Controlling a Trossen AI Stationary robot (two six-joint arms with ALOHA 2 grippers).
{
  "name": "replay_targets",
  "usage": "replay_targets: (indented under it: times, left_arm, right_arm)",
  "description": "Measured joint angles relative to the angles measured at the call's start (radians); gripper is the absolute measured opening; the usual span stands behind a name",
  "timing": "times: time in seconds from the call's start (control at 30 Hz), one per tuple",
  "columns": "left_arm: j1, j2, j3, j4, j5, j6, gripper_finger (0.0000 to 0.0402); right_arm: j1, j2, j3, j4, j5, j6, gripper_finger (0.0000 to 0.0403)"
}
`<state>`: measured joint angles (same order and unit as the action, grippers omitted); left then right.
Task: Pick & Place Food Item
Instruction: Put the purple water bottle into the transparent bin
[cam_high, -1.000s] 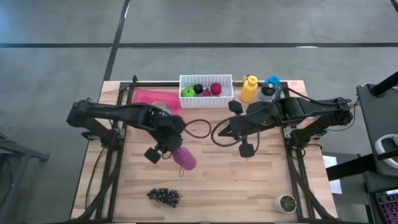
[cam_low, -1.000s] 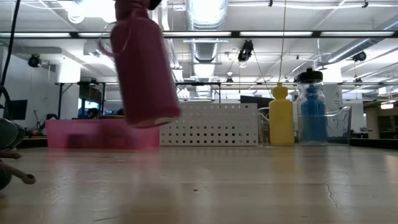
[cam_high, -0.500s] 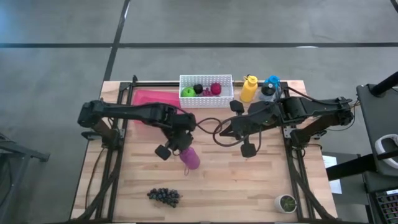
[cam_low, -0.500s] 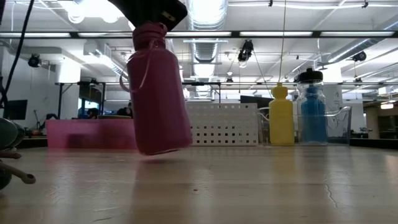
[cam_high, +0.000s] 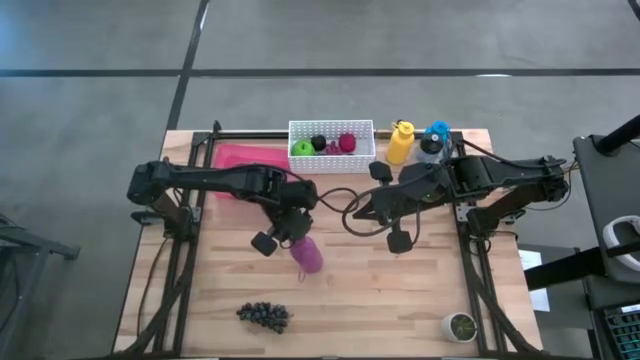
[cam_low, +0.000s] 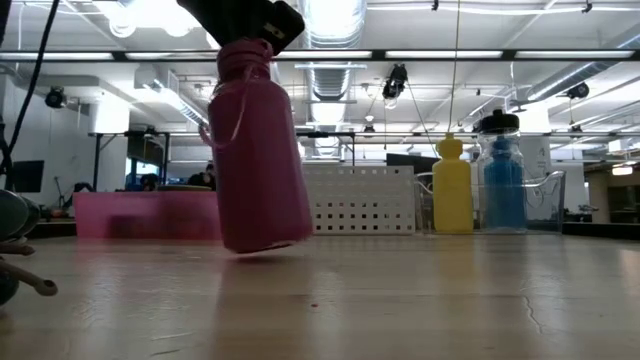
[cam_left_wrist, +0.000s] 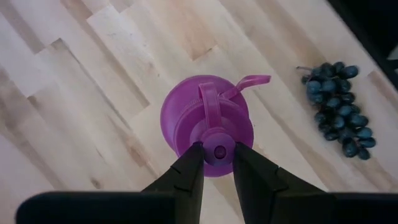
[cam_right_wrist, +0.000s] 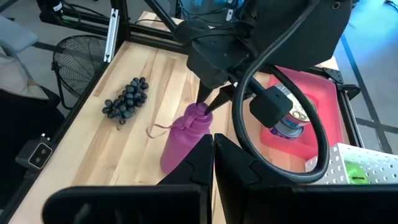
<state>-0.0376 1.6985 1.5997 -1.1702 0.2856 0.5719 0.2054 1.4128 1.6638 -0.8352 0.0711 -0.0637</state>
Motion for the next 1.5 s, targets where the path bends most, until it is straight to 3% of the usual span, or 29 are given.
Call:
replay_targets:
  times: [0.17, 0.77, 1.5]
  left_arm:
    - [0.000, 0.000, 0.000, 0.000, 0.047, -0.003, 0.0078]
    - [0.000, 0.000, -0.001, 0.006, 0.048, -0.031, 0.0080]
    - [0.000, 0.000, -0.001, 0.049, 0.008, -0.078, 0.0153]
  right_arm:
    - [0.000, 0.000, 0.000, 0.000, 0.000, 0.000, 0.0008]
    - [0.000, 0.000, 0.000, 0.001, 0.000, -0.016, 0.0008]
    - [0.000, 0.000, 0.000, 0.002, 0.000, -0.015, 0.0008]
